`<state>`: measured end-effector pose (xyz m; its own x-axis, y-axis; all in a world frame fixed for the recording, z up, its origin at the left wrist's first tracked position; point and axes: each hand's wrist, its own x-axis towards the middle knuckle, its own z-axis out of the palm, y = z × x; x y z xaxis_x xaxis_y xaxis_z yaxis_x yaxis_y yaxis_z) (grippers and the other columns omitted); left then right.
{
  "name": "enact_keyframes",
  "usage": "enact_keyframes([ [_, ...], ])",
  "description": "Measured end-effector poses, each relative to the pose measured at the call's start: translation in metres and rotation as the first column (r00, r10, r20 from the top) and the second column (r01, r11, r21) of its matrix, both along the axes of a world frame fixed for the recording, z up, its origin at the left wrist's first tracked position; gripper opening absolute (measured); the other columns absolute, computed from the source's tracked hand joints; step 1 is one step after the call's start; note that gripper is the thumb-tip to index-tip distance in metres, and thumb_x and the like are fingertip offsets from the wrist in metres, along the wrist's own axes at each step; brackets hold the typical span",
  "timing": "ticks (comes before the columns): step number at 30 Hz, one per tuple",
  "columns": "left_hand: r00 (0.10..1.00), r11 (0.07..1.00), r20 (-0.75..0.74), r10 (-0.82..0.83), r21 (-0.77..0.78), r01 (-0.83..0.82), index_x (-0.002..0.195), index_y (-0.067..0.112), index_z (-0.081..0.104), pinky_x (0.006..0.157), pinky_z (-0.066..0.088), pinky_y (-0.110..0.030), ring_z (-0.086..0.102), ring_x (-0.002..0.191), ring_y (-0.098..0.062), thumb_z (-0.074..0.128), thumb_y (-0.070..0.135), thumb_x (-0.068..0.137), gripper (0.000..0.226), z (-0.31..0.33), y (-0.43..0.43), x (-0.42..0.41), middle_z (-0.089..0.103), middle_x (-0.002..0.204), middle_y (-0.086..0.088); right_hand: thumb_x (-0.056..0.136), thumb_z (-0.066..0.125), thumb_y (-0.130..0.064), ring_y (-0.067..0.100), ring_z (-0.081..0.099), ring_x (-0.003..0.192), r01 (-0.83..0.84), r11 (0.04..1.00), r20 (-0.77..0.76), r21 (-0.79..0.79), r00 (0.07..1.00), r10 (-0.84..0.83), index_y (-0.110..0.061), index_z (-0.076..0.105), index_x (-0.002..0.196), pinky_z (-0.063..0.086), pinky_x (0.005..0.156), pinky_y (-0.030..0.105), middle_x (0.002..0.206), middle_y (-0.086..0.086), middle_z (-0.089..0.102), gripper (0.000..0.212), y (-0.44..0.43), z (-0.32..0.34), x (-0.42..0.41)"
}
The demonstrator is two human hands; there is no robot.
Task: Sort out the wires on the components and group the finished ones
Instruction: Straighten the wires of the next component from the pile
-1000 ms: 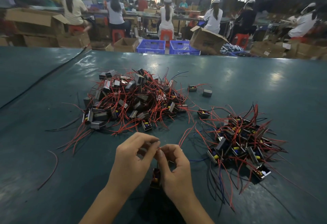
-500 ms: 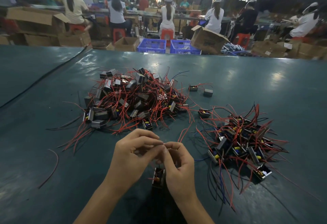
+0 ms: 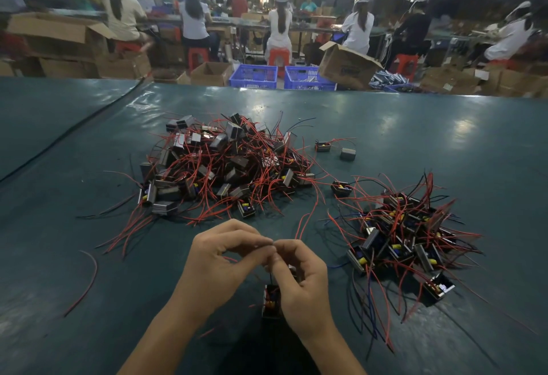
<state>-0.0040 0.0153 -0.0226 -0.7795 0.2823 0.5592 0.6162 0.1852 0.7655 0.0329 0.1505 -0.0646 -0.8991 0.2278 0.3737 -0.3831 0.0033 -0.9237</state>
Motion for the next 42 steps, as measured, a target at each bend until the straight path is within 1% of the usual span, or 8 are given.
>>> enact_keyframes([
  [11,0.973,0.997,0.221,0.069,-0.057,-0.058,0.081,0.028,0.076,0.061,0.053,-0.019,0.069,0.069,-0.008,0.072,0.035,0.074,0.011,0.007,-0.002,0.003,0.073,0.076,0.01,0.09,0.06,-0.014,0.013,0.062,0.07,-0.03,0.999,0.008,0.041,1.0,0.03,-0.013,0.068,0.087,0.05,0.067,0.023,0.077,0.001,0.068,0.008,0.002,0.0,-0.001],
  [15,0.976,0.991,0.183,0.117,-0.089,-0.102,0.075,0.029,0.075,0.056,0.051,-0.018,0.066,0.062,-0.009,0.073,0.033,0.076,0.005,0.009,-0.002,0.005,0.071,0.07,0.012,0.091,0.061,-0.014,0.025,0.064,0.074,-0.013,0.992,-0.015,0.124,1.0,0.015,-0.01,0.069,0.09,0.054,0.067,0.037,0.08,0.003,0.068,0.008,0.004,-0.002,-0.003],
  [24,0.932,0.966,0.3,0.203,-0.215,-0.142,0.065,0.023,0.072,0.056,0.05,-0.025,0.064,0.056,-0.008,0.077,0.024,0.081,0.018,0.008,-0.005,0.001,0.069,0.06,0.006,0.092,0.062,-0.019,0.011,0.058,0.074,0.088,0.911,-0.089,0.402,0.994,-0.057,-0.015,0.069,0.091,0.044,0.067,0.019,0.081,-0.01,0.062,0.008,0.007,-0.006,-0.006],
  [29,0.793,0.975,0.584,0.171,-0.219,-0.049,0.06,0.017,0.071,0.05,0.043,-0.024,0.056,0.051,-0.009,0.072,0.027,0.085,0.027,0.005,-0.009,-0.007,0.062,0.052,0.0,0.094,0.061,-0.018,0.01,0.052,0.078,0.148,0.811,-0.172,0.566,0.983,-0.06,-0.015,0.064,0.088,0.045,0.071,0.032,0.083,-0.01,0.056,0.008,0.006,-0.008,-0.005],
  [34,0.586,0.995,0.81,0.018,-0.073,0.071,0.063,0.013,0.058,0.045,0.038,-0.019,0.06,0.054,-0.01,0.064,0.026,0.091,0.032,0.002,-0.013,-0.01,0.056,0.058,0.0,0.097,0.055,-0.023,0.005,0.045,0.079,0.176,0.748,-0.206,0.64,0.977,-0.053,-0.016,0.063,0.09,0.04,0.074,0.025,0.085,-0.011,0.054,0.013,0.004,-0.008,-0.003],
  [37,0.722,0.989,0.692,0.005,-0.111,0.099,0.069,0.009,0.059,0.049,0.042,-0.022,0.059,0.054,-0.011,0.06,0.018,0.095,0.027,-0.001,-0.011,-0.009,0.062,0.059,-0.002,0.095,0.055,-0.026,0.002,0.045,0.079,0.118,0.78,-0.153,0.615,0.988,-0.028,-0.019,0.061,0.089,0.038,0.073,0.02,0.083,-0.018,0.05,0.011,0.005,-0.006,-0.002],
  [39,0.899,0.977,0.437,0.027,-0.2,0.068,0.078,0.014,0.065,0.055,0.048,-0.025,0.061,0.059,-0.01,0.064,0.023,0.092,0.016,-0.002,-0.01,-0.006,0.068,0.069,-0.004,0.093,0.056,-0.029,0.001,0.046,0.076,0.077,0.828,-0.096,0.555,0.995,-0.028,-0.025,0.058,0.085,0.036,0.071,0.019,0.079,-0.022,0.049,0.009,0.007,-0.005,-0.002],
  [42,0.986,0.978,0.161,-0.053,-0.19,0.084,0.086,0.023,0.073,0.059,0.052,-0.025,0.065,0.068,-0.012,0.071,0.029,0.087,0.006,-0.003,-0.015,-0.007,0.07,0.076,0.008,0.092,0.058,-0.028,0.006,0.048,0.07,-0.03,0.928,0.052,0.371,0.999,0.012,-0.031,0.059,0.083,0.037,0.067,0.019,0.077,-0.021,0.053,0.01,0.013,-0.005,-0.003],
])
